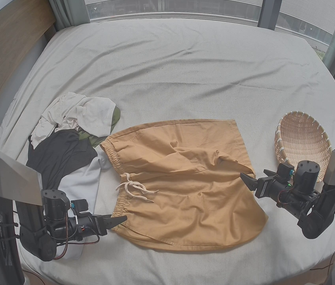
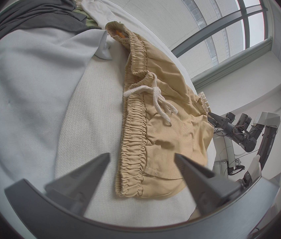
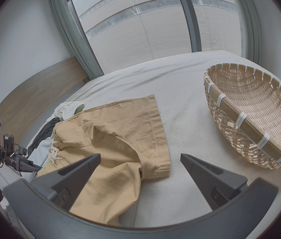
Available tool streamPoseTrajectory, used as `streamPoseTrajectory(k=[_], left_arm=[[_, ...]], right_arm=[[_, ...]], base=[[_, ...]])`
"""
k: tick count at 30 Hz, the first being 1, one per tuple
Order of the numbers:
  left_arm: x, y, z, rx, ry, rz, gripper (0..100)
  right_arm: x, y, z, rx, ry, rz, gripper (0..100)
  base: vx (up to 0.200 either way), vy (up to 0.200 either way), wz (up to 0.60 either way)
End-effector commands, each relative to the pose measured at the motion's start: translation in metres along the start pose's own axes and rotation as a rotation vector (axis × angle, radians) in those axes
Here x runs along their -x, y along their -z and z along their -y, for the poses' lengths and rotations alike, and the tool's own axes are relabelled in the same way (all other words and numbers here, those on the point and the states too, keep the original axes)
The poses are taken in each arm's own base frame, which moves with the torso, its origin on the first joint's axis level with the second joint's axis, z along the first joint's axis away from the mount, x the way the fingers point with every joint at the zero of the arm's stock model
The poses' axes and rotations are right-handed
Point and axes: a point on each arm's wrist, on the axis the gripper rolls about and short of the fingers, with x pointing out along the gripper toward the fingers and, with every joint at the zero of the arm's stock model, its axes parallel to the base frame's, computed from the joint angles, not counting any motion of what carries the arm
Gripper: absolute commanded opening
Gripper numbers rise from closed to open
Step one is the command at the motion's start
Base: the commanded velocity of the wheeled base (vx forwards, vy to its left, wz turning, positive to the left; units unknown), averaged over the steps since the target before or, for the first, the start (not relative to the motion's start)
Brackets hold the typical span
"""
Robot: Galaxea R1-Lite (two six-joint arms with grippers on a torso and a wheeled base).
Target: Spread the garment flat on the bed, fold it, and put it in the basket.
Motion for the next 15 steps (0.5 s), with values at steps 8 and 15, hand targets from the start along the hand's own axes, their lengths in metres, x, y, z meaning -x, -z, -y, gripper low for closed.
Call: streamPoseTrajectory(k=[8, 15], left_arm=[[0.037, -0.021, 0.013, -0.018, 0.003, 0.107, 0], [0.049, -0.022, 0.004, 0.005, -0.043, 0.13, 0]], right_arm=[[0.001, -0.001, 0.004, -0.003, 0.014, 0.003, 100], [0.001, 0.001, 0.005, -0.004, 0.018, -0.006, 100]], base=[[0.0, 0.0, 0.0], [0.0, 0.0, 0.0]])
